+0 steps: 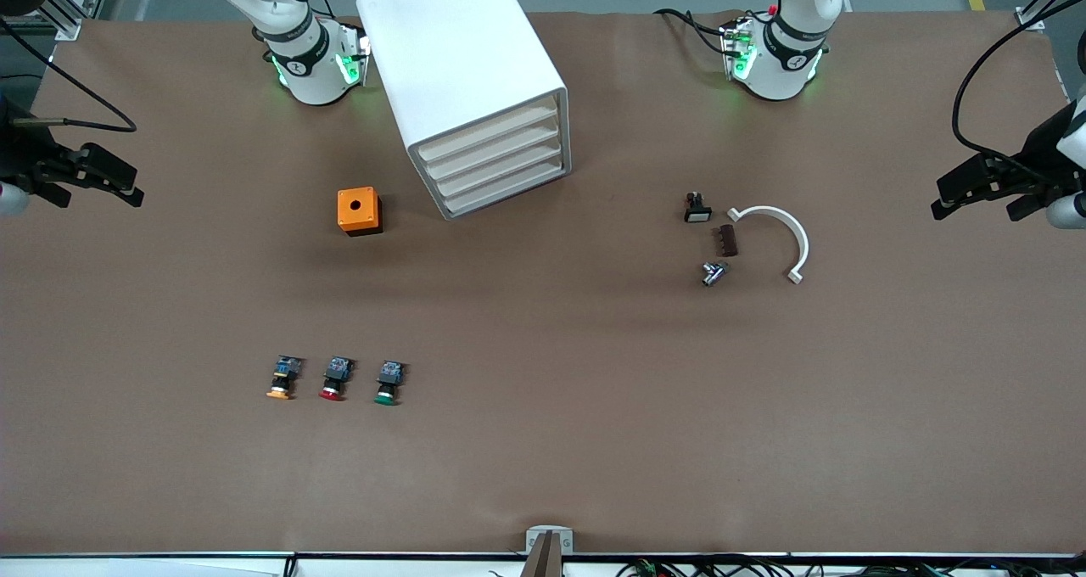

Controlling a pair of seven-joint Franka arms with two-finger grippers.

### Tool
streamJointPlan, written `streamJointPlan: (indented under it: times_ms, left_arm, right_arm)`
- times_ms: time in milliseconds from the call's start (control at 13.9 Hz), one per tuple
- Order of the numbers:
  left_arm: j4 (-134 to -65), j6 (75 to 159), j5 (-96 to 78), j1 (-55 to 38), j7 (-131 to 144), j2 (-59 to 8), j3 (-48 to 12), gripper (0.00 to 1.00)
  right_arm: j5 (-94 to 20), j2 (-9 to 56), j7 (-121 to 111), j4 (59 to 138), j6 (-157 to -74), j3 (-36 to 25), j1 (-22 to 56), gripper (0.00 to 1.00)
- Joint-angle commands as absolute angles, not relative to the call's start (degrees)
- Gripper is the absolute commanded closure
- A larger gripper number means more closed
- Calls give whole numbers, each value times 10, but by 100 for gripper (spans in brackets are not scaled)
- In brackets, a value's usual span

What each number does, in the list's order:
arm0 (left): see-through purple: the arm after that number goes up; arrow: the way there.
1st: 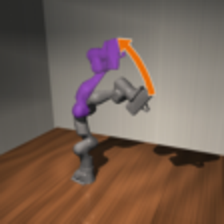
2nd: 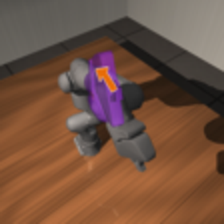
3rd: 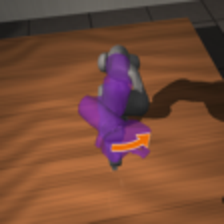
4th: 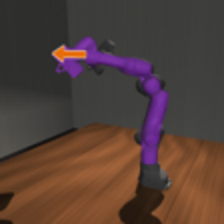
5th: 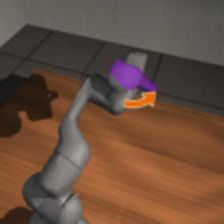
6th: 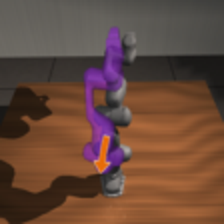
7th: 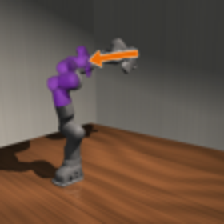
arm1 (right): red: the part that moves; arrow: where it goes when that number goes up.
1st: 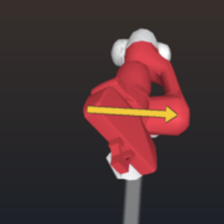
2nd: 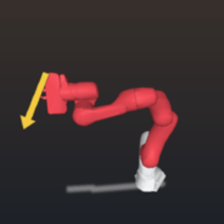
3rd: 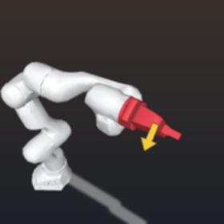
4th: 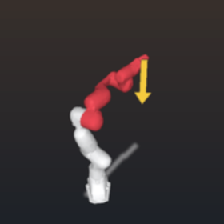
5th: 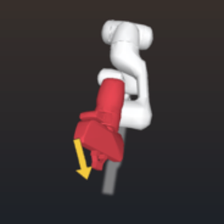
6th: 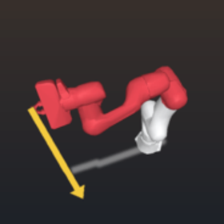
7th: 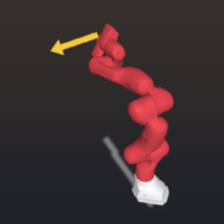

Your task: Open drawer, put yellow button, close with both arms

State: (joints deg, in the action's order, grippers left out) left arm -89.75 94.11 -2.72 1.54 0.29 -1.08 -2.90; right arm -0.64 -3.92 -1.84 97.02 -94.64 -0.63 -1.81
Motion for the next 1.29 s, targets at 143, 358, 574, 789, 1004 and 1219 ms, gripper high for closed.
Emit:
streamJointPlan:
  times_ms: [143, 358, 574, 789, 1004, 1219]
  left_arm:
    - [-889, 932, -14, 18, 7, -14, -33, 1]
    - [-887, 932, -14, 23, 7, -17, -29, 1]
    - [-889, 932, -14, 27, 10, -22, -27, 1]
    - [-889, 932, -14, 23, 10, -38, -30, 0]
    - [-887, 932, -14, 19, 10, -56, -33, 1]
    - [-882, 932, -20, 5, 32, -77, -42, 0]
  right_arm:
    - [0, -52, -21, 980, -947, -7, -18, 0]
    - [0, -52, -20, 980, -947, -7, -18, 0]
    - [0, -52, -20, 980, -947, -7, -18, 0]
    - [0, -51, -20, 980, -945, -7, -18, 0]
    - [0, -51, -20, 979, -946, -7, -18, 0]
    - [0, -49, -20, 977, -945, -7, -18, 0]
